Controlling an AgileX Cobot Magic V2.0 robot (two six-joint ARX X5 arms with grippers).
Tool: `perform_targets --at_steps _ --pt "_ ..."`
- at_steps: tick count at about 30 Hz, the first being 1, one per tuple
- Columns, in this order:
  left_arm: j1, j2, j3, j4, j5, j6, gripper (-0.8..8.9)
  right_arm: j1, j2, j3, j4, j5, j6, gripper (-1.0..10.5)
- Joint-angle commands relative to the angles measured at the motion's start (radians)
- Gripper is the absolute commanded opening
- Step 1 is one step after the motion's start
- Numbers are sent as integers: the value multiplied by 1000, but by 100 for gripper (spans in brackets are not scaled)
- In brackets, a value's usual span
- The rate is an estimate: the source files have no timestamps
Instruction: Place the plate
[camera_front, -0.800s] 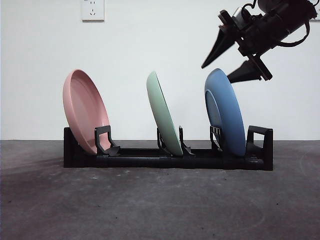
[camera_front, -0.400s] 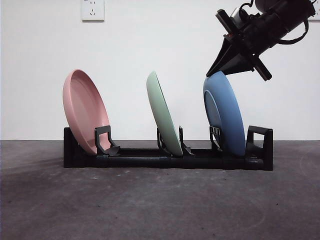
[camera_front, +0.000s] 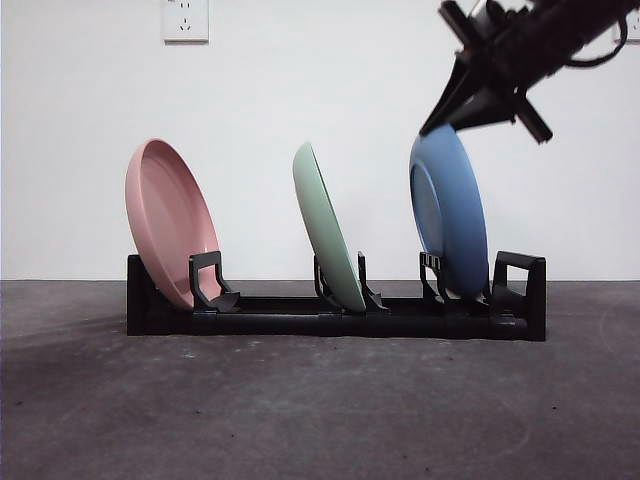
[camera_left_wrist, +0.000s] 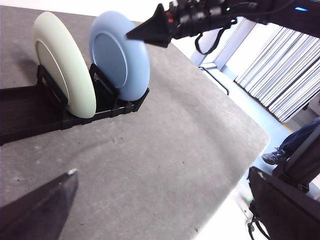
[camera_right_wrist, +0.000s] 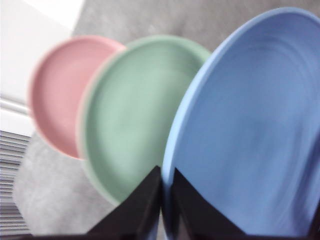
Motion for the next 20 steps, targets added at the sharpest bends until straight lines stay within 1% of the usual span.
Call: perform_targets --at_steps 1,10,12,16,20 --pt "-3 3 19 3 6 11 562 0 -49 19 13 -15 11 8" --pt "-3 3 19 -3 6 11 562 1 -212 19 -27 -57 6 8" --pt "-3 3 19 -3 5 11 562 4 -254 19 -56 -57 -23 8" --pt "-3 5 19 -3 5 11 562 20 -336 19 -159 -50 -105 8" --pt "-3 11 19 -2 5 11 562 51 -408 18 -286 -42 -206 8"
